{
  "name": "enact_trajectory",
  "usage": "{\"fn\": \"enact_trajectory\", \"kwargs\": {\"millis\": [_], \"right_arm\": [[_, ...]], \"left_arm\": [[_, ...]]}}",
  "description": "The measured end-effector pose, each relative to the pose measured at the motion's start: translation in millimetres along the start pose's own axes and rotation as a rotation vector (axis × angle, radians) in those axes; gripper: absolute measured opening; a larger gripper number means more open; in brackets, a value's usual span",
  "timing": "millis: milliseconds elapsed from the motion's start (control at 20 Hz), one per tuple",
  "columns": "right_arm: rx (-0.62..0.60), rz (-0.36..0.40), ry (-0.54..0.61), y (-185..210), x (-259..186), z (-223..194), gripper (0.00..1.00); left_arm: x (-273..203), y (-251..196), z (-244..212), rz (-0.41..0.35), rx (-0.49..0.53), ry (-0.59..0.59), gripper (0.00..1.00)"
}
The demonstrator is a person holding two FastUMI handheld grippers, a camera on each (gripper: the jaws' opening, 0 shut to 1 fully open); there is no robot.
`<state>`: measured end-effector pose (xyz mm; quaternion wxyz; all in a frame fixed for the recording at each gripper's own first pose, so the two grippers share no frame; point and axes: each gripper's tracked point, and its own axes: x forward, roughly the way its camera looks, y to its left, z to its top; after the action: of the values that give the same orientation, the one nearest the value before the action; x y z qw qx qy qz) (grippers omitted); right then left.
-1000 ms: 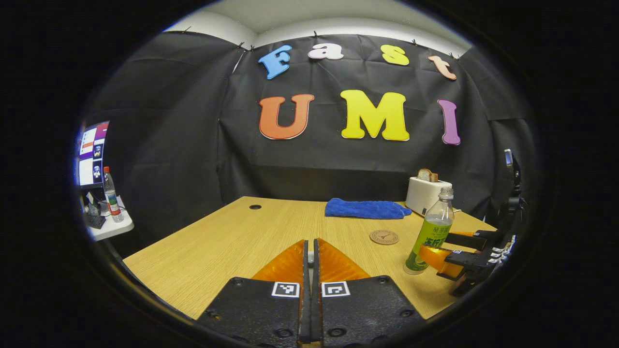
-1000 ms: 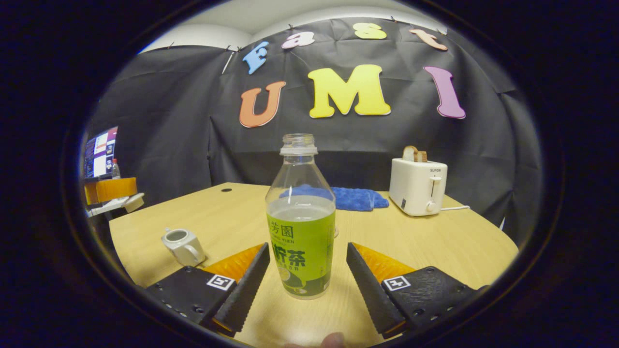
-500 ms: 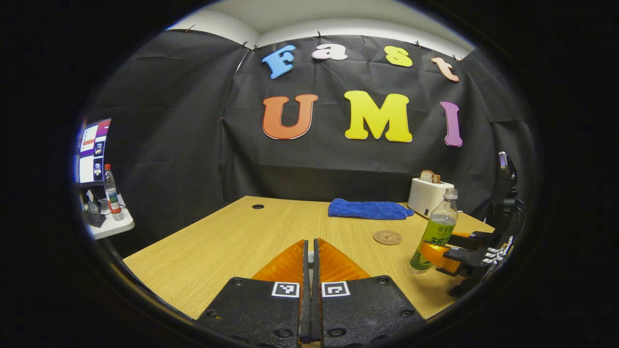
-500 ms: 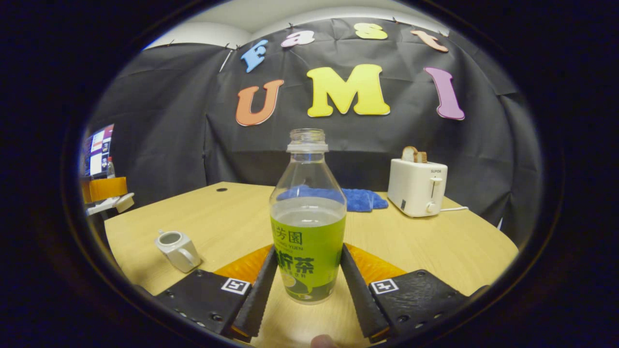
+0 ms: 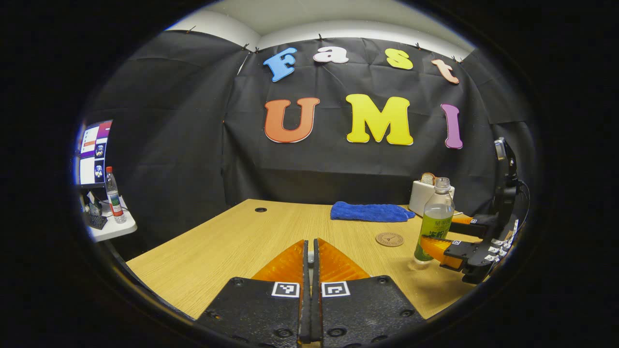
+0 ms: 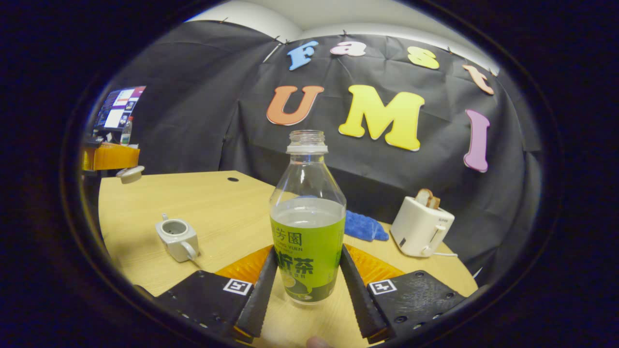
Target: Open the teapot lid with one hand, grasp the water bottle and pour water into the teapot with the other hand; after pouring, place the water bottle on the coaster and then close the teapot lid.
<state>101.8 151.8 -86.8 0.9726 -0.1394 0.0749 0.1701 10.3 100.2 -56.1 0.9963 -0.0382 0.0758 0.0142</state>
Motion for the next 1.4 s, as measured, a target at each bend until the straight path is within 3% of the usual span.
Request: {"fn": "enact_trajectory", "kwargs": {"millis": [350, 800, 1400], "right_arm": [[-0.351, -0.033, 0.010, -1, 20, 9, 0.72], [-0.829, -0.076, -0.063, 15, 32, 11, 0.73], [-1.210, -0.082, -0.164, 44, 39, 24, 0.72]], "left_arm": [[8, 28, -14, 0.046, -0.037, 0.013, 0.03], [9, 42, -15, 0.046, -0.058, 0.004, 0.03], [16, 56, -32, 0.044, -0.077, 0.032, 0.03]]}}
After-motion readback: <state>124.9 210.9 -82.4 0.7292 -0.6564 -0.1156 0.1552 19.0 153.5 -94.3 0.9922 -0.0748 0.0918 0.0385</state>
